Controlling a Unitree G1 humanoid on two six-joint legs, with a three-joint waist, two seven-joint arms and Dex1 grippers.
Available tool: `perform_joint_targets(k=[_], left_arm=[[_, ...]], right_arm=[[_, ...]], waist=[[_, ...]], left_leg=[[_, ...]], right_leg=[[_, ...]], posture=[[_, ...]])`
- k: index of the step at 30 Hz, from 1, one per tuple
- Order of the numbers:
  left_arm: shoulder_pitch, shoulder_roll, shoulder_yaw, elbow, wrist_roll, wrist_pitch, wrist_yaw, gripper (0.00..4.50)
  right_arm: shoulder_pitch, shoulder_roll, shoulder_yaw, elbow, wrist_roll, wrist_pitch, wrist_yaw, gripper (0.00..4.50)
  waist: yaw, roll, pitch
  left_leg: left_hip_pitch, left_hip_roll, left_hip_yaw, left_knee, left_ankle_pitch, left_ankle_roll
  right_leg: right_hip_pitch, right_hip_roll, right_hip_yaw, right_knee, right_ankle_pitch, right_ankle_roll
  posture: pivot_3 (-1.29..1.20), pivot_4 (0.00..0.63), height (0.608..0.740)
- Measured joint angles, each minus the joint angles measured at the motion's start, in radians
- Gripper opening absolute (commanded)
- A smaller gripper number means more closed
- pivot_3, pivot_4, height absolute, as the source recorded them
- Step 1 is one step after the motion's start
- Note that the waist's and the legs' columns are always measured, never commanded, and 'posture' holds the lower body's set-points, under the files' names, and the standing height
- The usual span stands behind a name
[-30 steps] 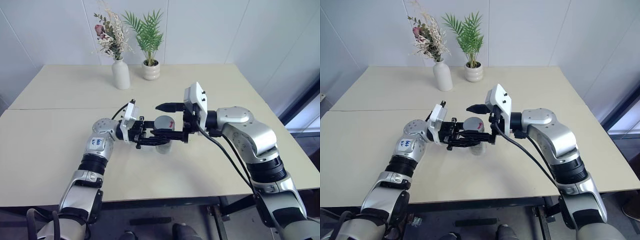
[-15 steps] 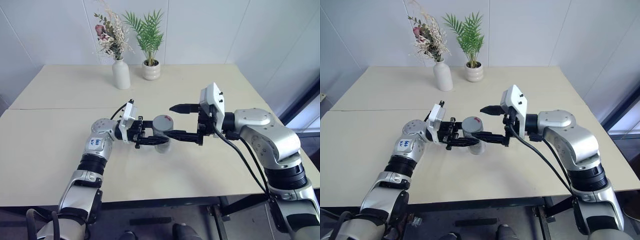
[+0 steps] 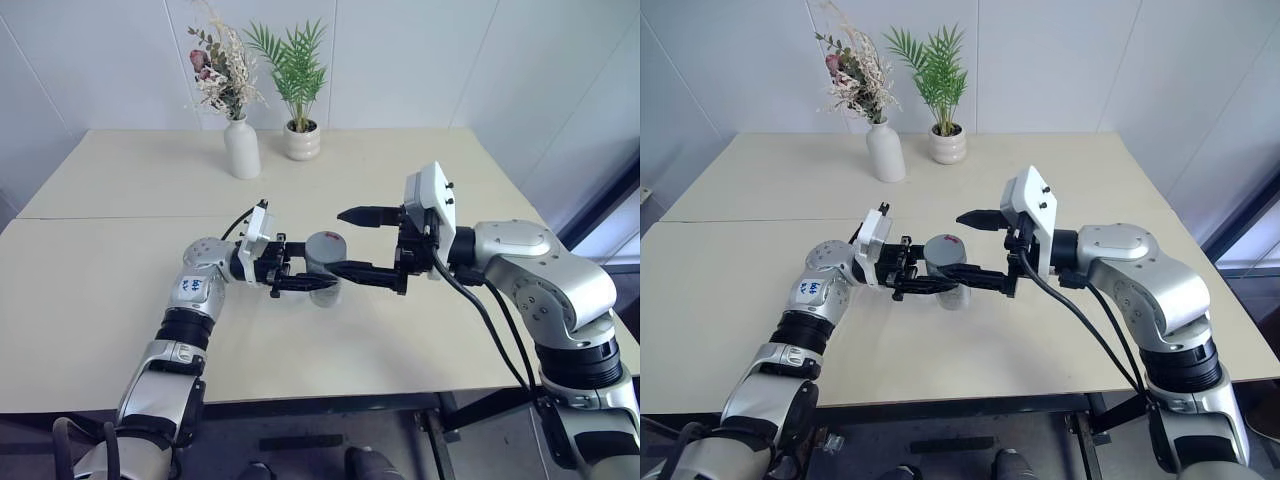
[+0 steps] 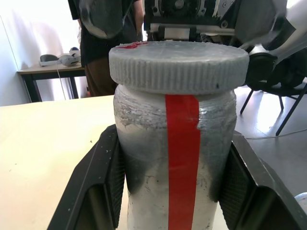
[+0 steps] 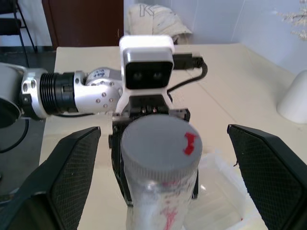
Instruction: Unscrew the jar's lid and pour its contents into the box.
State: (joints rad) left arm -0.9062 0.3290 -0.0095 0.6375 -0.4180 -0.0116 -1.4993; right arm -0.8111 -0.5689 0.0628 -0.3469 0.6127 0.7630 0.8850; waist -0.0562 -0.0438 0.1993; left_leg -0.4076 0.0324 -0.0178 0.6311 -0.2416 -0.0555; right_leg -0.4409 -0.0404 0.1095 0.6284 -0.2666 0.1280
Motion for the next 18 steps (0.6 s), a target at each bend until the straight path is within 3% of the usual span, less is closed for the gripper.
perform_joint_targets(k=[18], left_arm=[[-0.061, -0.031, -0.004, 0.073, 0.025, -0.035, 0.0, 2.14]], right_arm=[[-0.074, 0.121, 0.095, 0.192, -0.122, -0.127, 0.007, 4.45]], waist=[[0.0, 0.0, 0.0]], left_leg=[[0.0, 0.0, 0.0, 0.0, 0.0, 0.0]], right_leg=[[0.0, 0.0, 0.0, 0.0, 0.0, 0.0]], posture=[[0.0, 0.15, 0.74]])
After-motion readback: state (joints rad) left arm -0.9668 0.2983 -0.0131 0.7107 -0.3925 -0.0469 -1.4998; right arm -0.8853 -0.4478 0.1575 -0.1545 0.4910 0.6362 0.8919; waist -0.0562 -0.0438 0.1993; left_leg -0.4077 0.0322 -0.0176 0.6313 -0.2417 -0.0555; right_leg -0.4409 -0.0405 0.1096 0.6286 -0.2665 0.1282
